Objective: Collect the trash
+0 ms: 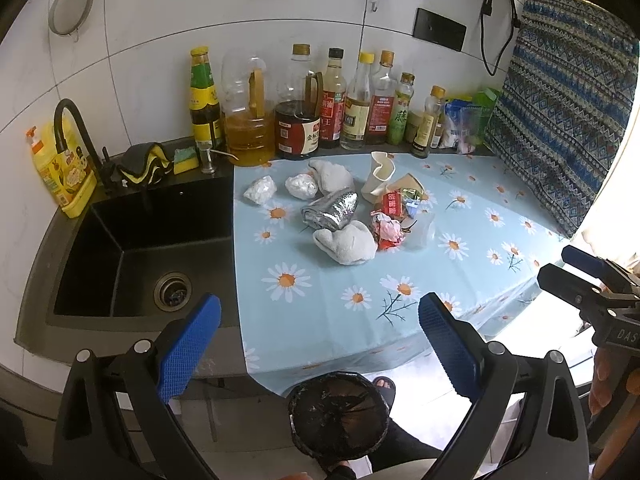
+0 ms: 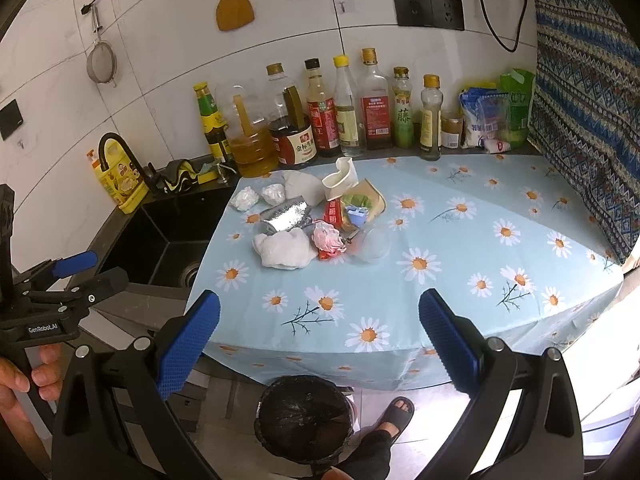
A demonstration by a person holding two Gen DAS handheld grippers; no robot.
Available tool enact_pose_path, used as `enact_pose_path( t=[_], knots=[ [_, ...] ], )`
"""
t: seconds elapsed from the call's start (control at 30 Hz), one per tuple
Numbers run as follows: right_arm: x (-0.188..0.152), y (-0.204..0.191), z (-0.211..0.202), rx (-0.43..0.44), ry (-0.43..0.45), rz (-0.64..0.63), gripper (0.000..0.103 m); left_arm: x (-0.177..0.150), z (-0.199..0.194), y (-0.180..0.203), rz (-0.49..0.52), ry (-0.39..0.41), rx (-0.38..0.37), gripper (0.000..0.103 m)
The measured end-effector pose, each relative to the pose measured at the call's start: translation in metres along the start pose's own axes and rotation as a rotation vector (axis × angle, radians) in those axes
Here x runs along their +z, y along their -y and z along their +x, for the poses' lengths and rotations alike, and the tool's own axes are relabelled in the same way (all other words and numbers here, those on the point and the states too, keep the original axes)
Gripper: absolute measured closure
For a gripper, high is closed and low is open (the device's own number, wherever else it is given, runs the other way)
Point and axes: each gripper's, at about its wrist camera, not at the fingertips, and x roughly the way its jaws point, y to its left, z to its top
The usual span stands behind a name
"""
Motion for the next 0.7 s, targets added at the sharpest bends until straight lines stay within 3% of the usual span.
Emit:
enact_pose_path(
  t=[0.7],
  knots=[
    [0.016, 0.014, 0.024, 0.017, -0.038, -0.013, 0.004, 0.011, 0.028, 0.001, -0.030, -0.051, -0.008, 0.007]
  ],
)
